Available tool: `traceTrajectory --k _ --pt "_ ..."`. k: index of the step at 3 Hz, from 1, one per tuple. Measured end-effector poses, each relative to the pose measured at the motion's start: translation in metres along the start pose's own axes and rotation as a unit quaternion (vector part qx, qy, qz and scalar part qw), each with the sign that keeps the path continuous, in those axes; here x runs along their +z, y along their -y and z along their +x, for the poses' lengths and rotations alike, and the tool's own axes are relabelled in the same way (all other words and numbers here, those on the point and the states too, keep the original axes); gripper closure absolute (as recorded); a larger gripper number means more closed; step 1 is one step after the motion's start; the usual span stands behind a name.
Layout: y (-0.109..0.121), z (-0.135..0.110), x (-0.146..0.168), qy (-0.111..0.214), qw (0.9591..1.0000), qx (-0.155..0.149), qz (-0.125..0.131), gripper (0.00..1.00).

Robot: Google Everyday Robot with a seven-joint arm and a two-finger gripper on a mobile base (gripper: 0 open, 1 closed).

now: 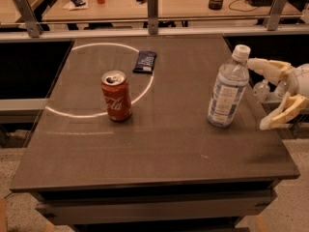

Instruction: Move blue plastic bottle near coke can

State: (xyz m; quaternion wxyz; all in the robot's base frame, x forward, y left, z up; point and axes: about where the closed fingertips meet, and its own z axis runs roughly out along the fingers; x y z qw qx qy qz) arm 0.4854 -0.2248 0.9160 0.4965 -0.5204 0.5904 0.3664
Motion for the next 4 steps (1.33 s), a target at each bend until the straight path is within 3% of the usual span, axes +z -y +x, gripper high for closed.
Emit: traceTrajectory --k 2,3,4 --pt "-0.009 0.001 0.033 0.008 0.9998 0.009 -0.016 0.00" --pt "-0.020 -0.002 0.047 0.001 0.9999 -0.002 -0.011 0.15" --pt "-0.020 -0.002 0.051 0.001 0.9999 -0.001 -0.013 0.39"
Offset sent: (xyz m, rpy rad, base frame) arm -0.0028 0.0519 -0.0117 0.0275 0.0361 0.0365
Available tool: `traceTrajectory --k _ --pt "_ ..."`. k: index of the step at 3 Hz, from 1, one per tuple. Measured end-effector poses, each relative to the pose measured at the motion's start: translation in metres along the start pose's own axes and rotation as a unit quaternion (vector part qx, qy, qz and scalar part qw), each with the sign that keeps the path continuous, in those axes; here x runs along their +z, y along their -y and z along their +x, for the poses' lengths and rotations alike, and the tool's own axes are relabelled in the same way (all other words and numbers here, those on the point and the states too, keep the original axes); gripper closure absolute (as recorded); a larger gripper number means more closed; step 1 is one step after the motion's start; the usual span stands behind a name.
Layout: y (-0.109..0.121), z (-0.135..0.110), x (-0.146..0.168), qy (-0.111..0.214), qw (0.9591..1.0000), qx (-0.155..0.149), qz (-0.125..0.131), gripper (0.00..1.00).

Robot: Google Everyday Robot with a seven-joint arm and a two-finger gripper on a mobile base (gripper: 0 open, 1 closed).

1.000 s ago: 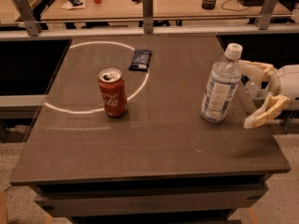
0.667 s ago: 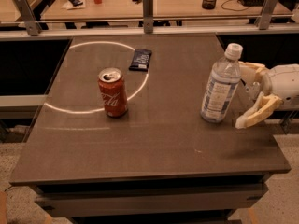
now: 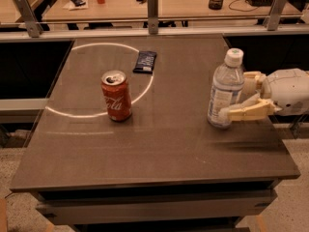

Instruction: Move blue plastic bottle near coke can

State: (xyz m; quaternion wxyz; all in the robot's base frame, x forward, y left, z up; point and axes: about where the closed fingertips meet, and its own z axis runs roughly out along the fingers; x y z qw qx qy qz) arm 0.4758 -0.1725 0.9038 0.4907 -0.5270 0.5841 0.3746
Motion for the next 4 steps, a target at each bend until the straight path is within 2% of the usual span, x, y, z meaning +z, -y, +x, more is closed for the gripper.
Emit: traceTrajectory --k 1,2,3,4 --pt "0.000 -0.001 0.002 0.000 1.0000 -0.001 -0.002 0.62" --pt "0.000 0.000 0.006 0.019 0.9997 0.010 0.008 0.85" --pt "0.008 -0.016 0.038 0.061 0.9980 0.013 0.004 1.00" --pt "0.015 -0.033 0.069 0.088 0.9960 0.016 -0.002 1.00"
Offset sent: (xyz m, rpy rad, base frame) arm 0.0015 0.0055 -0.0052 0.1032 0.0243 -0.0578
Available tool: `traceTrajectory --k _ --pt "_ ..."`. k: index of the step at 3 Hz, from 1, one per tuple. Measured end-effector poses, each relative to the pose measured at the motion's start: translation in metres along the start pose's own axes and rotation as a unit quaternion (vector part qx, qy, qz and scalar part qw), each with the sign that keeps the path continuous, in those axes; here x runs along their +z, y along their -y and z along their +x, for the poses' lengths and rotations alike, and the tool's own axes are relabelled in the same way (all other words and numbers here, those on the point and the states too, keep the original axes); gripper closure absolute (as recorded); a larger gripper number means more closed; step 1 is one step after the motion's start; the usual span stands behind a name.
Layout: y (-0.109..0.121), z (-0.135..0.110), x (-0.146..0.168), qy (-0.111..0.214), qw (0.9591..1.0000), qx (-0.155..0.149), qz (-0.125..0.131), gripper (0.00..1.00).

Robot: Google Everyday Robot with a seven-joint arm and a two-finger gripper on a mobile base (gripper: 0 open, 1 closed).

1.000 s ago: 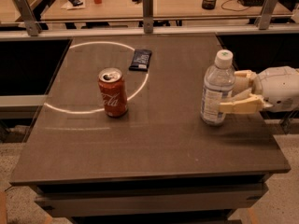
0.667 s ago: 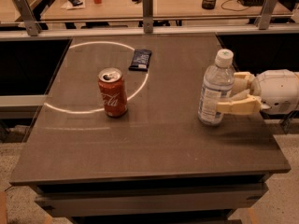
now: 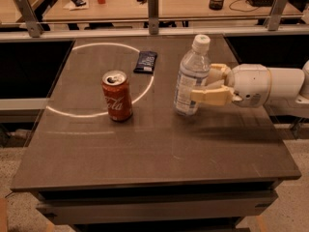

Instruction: Move blue plastic bottle near coke can

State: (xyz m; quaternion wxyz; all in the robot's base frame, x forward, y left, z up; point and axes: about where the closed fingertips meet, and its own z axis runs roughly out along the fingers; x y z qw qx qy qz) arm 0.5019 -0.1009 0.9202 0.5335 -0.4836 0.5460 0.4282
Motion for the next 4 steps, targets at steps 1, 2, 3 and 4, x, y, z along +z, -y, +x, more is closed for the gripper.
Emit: traceTrajectory --k 1,2,3,4 --pt "0.003 -0.008 0.042 0.006 0.9996 -0.008 -0.025 1.00" --pt "0.000 -0.011 0.084 0.003 0.9979 -0.020 -0.061 1.00" --pt "-0.001 -0.006 0.115 -0.004 0.9958 -0.027 -0.088 1.00" --pt "-0.003 0.007 0.127 -0.018 0.9941 -0.026 -0.104 1.00"
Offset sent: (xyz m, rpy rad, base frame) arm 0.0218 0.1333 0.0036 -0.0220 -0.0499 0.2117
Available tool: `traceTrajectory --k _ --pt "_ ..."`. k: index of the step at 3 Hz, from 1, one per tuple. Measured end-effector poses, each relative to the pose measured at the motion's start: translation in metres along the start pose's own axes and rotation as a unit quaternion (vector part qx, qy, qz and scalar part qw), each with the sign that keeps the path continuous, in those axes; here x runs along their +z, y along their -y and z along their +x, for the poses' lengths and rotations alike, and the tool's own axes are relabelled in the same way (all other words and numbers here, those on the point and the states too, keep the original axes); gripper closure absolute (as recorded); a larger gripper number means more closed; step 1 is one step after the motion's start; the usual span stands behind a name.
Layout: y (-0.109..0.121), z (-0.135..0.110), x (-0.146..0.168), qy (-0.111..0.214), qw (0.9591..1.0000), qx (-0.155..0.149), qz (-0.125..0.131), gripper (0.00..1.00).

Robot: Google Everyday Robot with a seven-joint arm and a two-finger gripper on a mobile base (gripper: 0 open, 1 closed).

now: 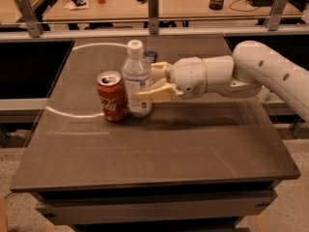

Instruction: Move blue plastic bottle near coke can

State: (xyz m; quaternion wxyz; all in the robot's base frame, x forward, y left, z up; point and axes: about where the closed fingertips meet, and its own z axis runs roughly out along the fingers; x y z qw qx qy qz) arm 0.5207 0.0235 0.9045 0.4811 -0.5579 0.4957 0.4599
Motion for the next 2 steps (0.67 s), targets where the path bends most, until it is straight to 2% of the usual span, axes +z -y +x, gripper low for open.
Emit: traceTrajectory --k 1,2 --pt "0.0007 0.0149 0.0014 -0.024 0.9995 0.021 -0.007 0.82" --pt "0.0011 0.0135 0.0009 -0.025 0.9994 0.023 -0.007 0.59"
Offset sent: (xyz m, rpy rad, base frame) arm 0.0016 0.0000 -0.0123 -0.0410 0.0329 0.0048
